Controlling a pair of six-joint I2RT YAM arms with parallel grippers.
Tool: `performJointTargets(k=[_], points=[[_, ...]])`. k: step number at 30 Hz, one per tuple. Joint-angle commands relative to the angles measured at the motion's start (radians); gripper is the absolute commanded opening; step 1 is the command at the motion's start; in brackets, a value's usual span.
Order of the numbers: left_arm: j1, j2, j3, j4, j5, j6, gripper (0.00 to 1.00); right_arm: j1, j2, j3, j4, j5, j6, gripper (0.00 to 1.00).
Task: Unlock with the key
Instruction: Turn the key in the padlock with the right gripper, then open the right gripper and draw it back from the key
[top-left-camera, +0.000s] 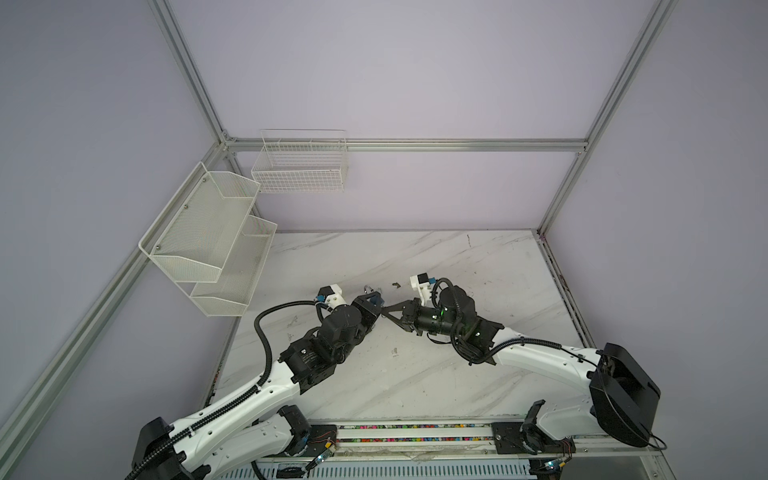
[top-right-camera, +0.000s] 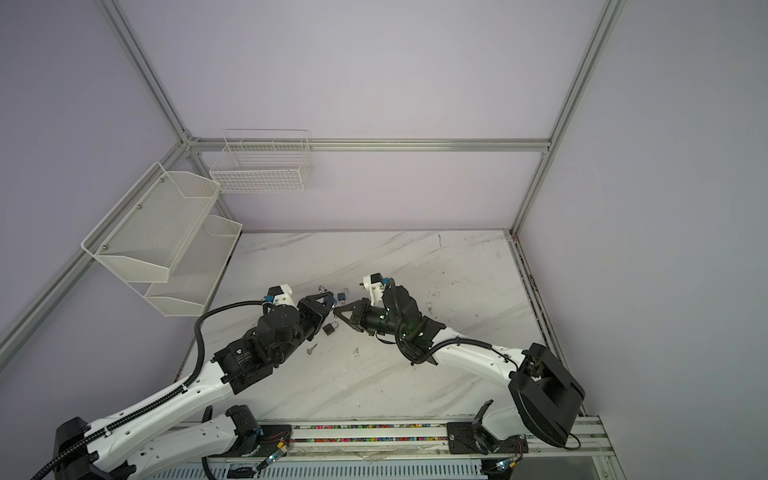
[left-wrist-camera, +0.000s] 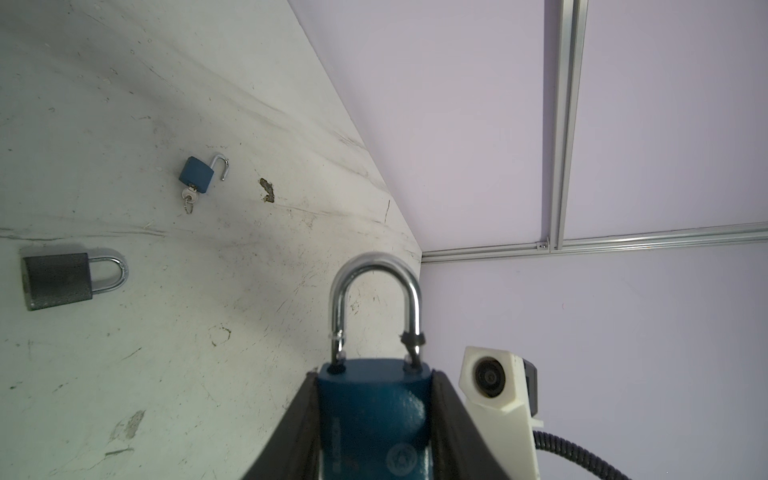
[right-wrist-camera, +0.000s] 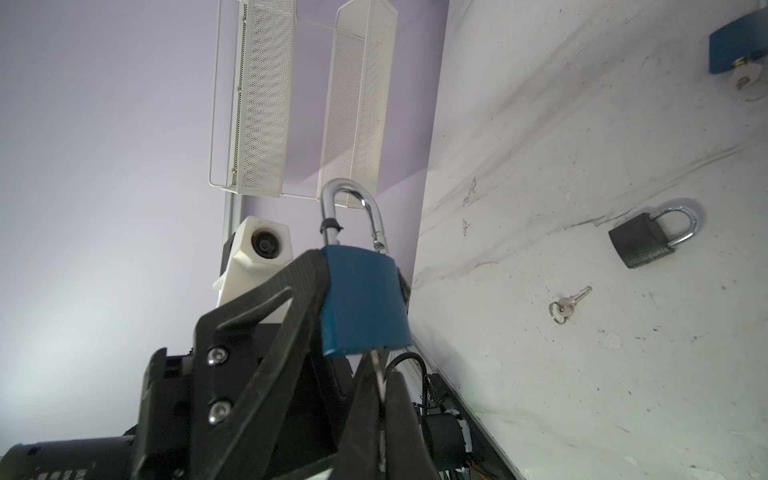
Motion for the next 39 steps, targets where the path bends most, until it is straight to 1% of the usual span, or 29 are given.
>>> performJointTargets(k=[1,3,5,7,10,13,17,19,20,23,27,29,32,35,37,39], points=[[-0.038,-0.018,-0.027,0.018,0.084,0.018,0.01,-0.014,-0.025,0.024,0.091,0.089,-0.014,0.00],[-0.038,-0.023,-0.012,0.010,0.069,0.044,0.01,-0.015,-0.025,0.044,0.037,0.112,-0.075,0.00],[-0.038,-0.029,0.007,-0.012,0.046,0.066,0.01,-0.016,-0.026,0.086,-0.065,0.146,-0.147,0.00],[-0.036,-0.034,0.020,-0.019,0.027,0.092,0.01,-0.015,-0.059,0.095,-0.110,0.175,-0.193,0.00],[-0.028,-0.036,0.049,-0.033,0.020,0.140,0.01,-0.015,-0.077,0.101,-0.181,0.241,-0.260,0.06],[-0.025,-0.030,0.089,-0.052,0.017,0.200,0.01,-0.014,-0.087,0.114,-0.269,0.286,-0.329,0.14],[-0.011,-0.017,0.135,-0.073,0.036,0.288,0.01,-0.015,-0.116,0.122,-0.378,0.364,-0.396,0.33],[-0.007,-0.012,0.155,-0.084,0.044,0.339,0.01,-0.015,-0.138,0.119,-0.424,0.399,-0.422,0.40],[-0.004,-0.009,0.165,-0.091,0.052,0.367,0.01,-0.015,-0.152,0.114,-0.437,0.403,-0.423,0.44],[-0.003,-0.002,0.188,-0.109,0.066,0.449,0.01,-0.015,-0.199,0.106,-0.484,0.436,-0.450,0.51],[-0.003,-0.002,0.184,-0.073,0.126,0.588,0.02,-0.016,-0.260,0.108,-0.534,0.468,-0.499,0.60],[-0.003,-0.001,0.182,-0.072,0.147,0.665,0.01,-0.016,-0.285,0.118,-0.573,0.486,-0.523,0.62],[-0.004,-0.004,0.164,-0.069,0.160,0.784,0.00,-0.021,-0.320,0.145,-0.652,0.518,-0.561,0.68],[-0.005,-0.009,0.130,-0.037,0.169,0.888,0.00,-0.027,-0.343,0.180,-0.724,0.523,-0.614,0.70],[-0.009,-0.013,0.099,0.000,0.179,0.952,0.00,-0.027,-0.348,0.214,-0.768,0.502,-0.669,0.71],[-0.021,-0.010,0.069,0.060,0.188,1.025,0.00,-0.027,-0.343,0.256,-0.816,0.454,-0.734,0.71]])
